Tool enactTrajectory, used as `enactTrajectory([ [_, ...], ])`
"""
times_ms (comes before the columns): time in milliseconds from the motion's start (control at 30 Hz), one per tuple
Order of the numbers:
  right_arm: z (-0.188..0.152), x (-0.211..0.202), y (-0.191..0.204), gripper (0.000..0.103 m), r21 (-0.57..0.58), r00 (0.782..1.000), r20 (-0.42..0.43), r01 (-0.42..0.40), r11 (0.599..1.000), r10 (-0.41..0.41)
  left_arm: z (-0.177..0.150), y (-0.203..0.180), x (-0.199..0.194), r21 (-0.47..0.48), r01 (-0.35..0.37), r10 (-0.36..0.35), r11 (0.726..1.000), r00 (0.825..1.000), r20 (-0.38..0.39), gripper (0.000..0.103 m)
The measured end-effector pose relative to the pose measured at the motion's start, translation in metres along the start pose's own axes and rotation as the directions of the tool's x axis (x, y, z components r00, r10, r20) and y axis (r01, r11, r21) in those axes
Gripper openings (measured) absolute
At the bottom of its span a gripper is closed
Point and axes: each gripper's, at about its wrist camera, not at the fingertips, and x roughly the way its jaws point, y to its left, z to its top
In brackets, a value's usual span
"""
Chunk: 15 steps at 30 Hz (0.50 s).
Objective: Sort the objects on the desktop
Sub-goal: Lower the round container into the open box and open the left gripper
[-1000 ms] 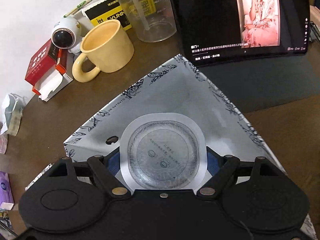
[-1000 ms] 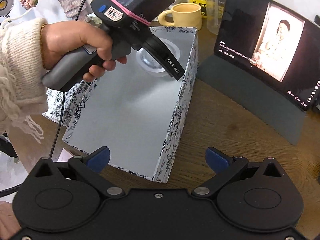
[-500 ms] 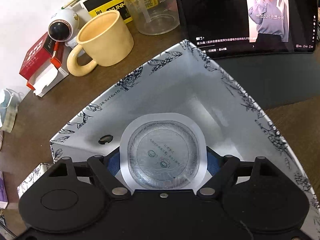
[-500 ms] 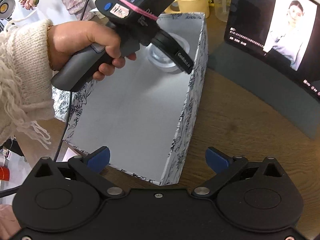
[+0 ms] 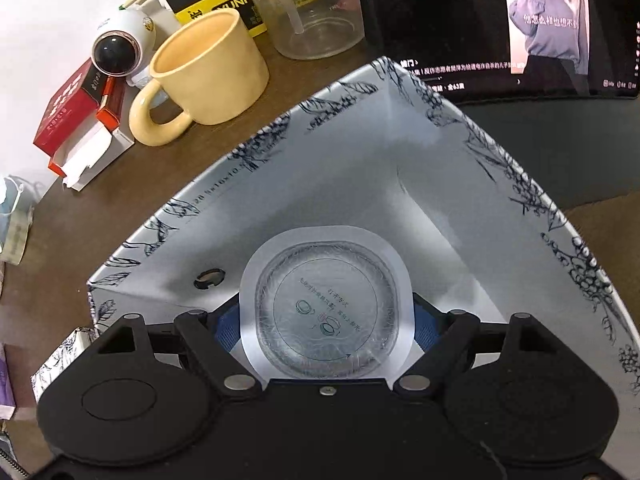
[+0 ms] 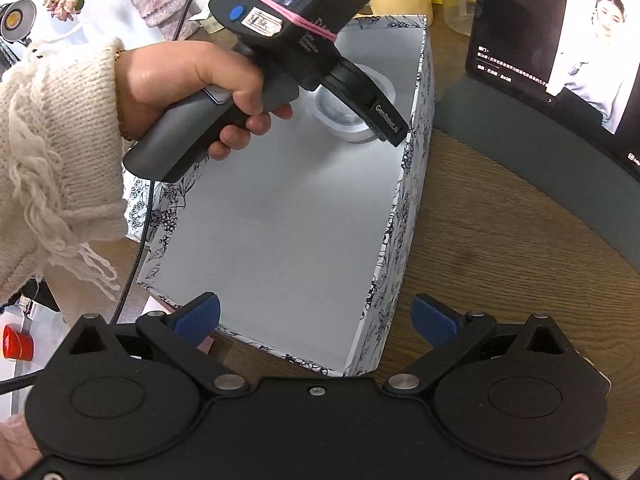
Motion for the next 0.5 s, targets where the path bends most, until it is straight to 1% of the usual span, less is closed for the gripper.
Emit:
enactTrajectory([
  [367, 0.0015, 0.0041, 0.0002, 0.103, 0.000, 1.000, -0.003, -0.009, 1.000, 0.009, 0.0005, 0.0013, 0.0025, -0.013, 0.012, -0.012, 1.000, 1.000, -0.006, 0.082],
  [433, 0.0013, 0.0044, 0.0002, 0.103, 0.002, 1.000, -0.001, -0.008, 1.000, 0.008, 0.0011, -0.0001, 0.0013, -0.011, 0.011, -0.011, 1.000, 1.000, -0.004, 0.085],
  [467, 0.0012, 0.0045, 0.0002, 0.103, 0.003, 1.000, -0.001, -0.008, 1.000, 0.008, 0.0016, -0.0008, 0.0004, -0.007, 0.014, -0.014, 1.000, 1.000, -0.001, 0.089],
  [500, 0.0011, 0.0046, 0.0004, 0.103, 0.004, 1.000, -0.001, -0.009, 1.000, 0.009, 0.0020, -0.0014, -0.0009, -0.004, 0.014, -0.014, 1.000, 1.000, 0.004, 0.090],
])
